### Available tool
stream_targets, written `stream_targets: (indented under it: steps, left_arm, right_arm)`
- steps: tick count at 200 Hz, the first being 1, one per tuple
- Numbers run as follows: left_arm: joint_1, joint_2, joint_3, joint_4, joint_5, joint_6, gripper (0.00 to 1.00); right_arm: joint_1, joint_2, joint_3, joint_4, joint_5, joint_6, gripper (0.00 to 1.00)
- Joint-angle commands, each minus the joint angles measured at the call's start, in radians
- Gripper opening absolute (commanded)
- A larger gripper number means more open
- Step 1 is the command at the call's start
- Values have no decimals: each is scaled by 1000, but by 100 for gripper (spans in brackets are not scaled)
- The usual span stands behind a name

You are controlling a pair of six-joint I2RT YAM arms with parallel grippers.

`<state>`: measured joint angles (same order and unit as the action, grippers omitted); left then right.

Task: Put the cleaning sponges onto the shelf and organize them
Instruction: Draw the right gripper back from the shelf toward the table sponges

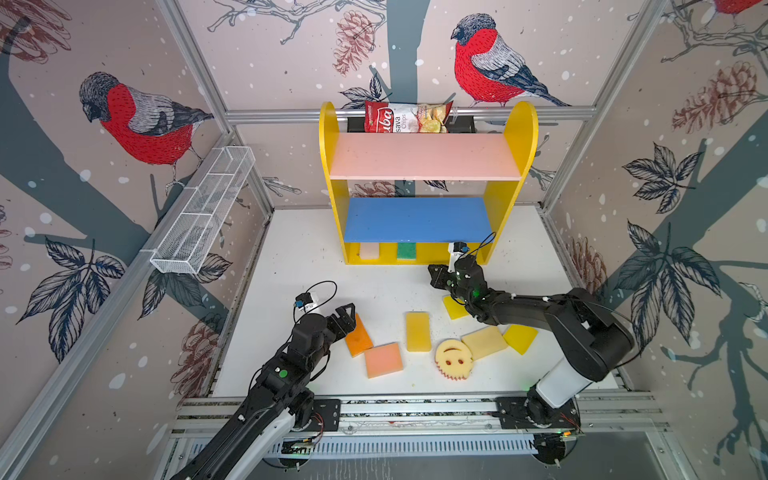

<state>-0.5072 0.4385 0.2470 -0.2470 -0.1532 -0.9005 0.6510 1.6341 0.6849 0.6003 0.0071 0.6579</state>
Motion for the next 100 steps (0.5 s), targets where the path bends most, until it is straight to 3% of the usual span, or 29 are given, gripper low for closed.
stream_targets:
  steps: [1,40,66,100]
  left_arm:
    - [2,-38,-11,-118,-26,-35,91]
    - [2,-99,-29,-184,-21,-58,88]
    - [2,-20,-33,-213,-13,-67,89]
    - [2,98,-53,-152,25,-73,89]
  right_arm:
    - [5,-34,-22,-59,11,-3,16]
    - [10,-91,-37,-163,-14,-30,32]
    - [41,-117,-26,-231,-32,-85,42]
    - [68,-141,-21,-264,-1,-101,46]
